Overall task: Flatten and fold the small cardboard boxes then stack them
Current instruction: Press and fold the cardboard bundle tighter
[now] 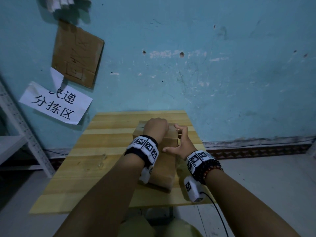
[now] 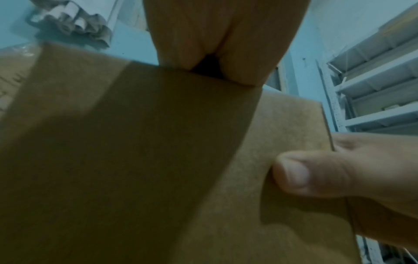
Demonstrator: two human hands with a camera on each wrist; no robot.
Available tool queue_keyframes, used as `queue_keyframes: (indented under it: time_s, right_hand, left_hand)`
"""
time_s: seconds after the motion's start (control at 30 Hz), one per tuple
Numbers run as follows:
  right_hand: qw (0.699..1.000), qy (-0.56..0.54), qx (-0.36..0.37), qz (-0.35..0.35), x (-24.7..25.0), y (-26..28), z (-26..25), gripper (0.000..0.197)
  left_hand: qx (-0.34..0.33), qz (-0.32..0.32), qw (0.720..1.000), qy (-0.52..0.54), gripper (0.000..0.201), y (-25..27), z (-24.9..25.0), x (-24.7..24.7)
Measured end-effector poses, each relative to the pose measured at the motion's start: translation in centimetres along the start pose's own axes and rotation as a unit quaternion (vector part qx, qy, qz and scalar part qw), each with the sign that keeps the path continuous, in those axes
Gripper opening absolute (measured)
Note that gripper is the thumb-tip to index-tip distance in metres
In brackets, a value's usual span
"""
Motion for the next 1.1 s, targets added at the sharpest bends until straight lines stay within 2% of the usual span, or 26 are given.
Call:
queue_keyframes:
  time_s: [0.17,0.27,0.37,0.47,0.53,0.6,0.7,0.77,0.8,0.9,1.03,1.1]
  right_hand:
    - [1.0,0.005,0.006,0.004,0.0,0.2,-0.1,0.098]
    - [1.0,0.01,0.004,0.008,0.2,0.2,-0.1,0.098]
    - [1.0,0.015,0.004,0.002,0.2,0.2,-0.1,0.096]
    - [1.0,0.012,0.0,-0.002,0.1,0.1,0.1,0.098]
    - [1.0,0.013,-0.001,0.0,0.1,0.1,0.1,0.099]
    - [1.0,0.018,-0.001,0.006,0.1,0.2,0.1,0.099]
    - [1.0,0.016,0.0,0.005,0.1,0.3,-0.1,0.098]
    - [1.0,0.014,0.001,0.005,0.2,0.4,-0.1,0.097]
    - [1.0,0.01,0.0,0.005,0.2,0.4,-0.1,0.097]
    - [1.0,0.006,0.0,0.006,0.1,0.4,-0.1,0.097]
    - [1.0,0.014,-0.001,0.004,0.0,0.3,0.0,0.097]
    - [1.0,0.01,-0.003,0.002,0.0,0.3,0.1,0.097]
  left_hand:
    - [0.024,0.033,0.998,0.042,0.03,-0.4,-1.0,0.3]
    - [0.002,0.046,0.998,0.035,0.032,-0.2,-0.5,0.3]
    - [-0.015,0.027,0.999,0.009,0.032,0.3,0.0,0.0]
    - [-0.062,0.029,0.997,-0.022,0.03,1.1,0.7,0.0]
    - [-0.072,0.038,0.995,0.05,0.03,1.4,0.3,0.3]
    - [-0.059,0.02,0.986,0.156,0.025,1.3,-0.7,0.2]
    - [-0.04,0.016,0.958,0.282,0.029,0.9,-2.3,0.3]
    - [-0.03,0.033,0.94,0.338,0.023,0.6,-3.2,0.7]
    - [-0.027,0.025,0.94,0.338,0.019,0.5,-3.3,0.8]
    - [-0.02,-0.006,0.951,0.31,0.028,0.4,-3.3,0.5]
    - [0.005,-0.004,0.962,0.273,0.032,0.8,-2.9,0.4]
    - [0.009,-0.011,0.971,0.238,0.024,0.8,-2.3,0.5]
Point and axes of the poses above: each hand's wrist, its own y-axis away from the middle knuckle, its own x-axis out of the back of the hand, z = x × y, the point moved 7 cm from there along -y, towards the middle knuckle, and after that the axes turned 12 degrees about y, right-handed, at the moved point
